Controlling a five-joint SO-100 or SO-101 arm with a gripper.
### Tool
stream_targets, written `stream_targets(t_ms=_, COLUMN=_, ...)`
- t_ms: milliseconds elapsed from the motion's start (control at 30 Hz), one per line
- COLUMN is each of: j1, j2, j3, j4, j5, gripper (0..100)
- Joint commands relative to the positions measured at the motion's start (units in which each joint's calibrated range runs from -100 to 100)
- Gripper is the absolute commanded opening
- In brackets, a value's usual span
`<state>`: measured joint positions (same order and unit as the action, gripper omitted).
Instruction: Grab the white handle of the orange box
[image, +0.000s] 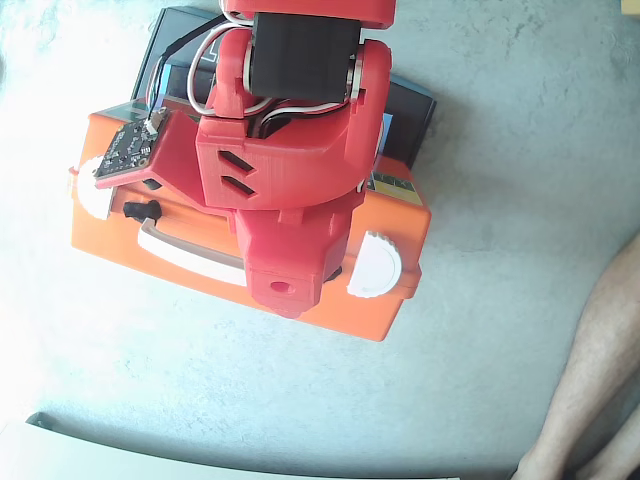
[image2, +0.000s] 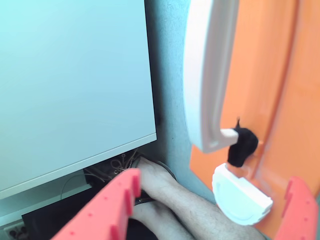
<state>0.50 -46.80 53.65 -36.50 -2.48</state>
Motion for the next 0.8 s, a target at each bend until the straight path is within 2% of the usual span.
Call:
stream_targets(t_ms=0, j1=-0.2, j2=1.5, j3=1.5, j4=0.2, j5=0.0, gripper=36)
stream_targets(t_ms=133, j1=0.5, j2=1.6, j3=0.9, j4=0.2, j5=0.0, gripper=35)
stream_targets(t_ms=367, j1=11.2, j2=1.6, j3=1.3, j4=0.1, j5=-2.3, gripper=36)
stream_targets(t_ms=567, j1=5.0, j2=1.7, j3=0.8, j4=0.1, j5=-1.9, gripper=36)
stream_targets(t_ms=767, j1=-0.7, j2=1.7, j3=0.8, j4=0.7, j5=1.0, gripper=35)
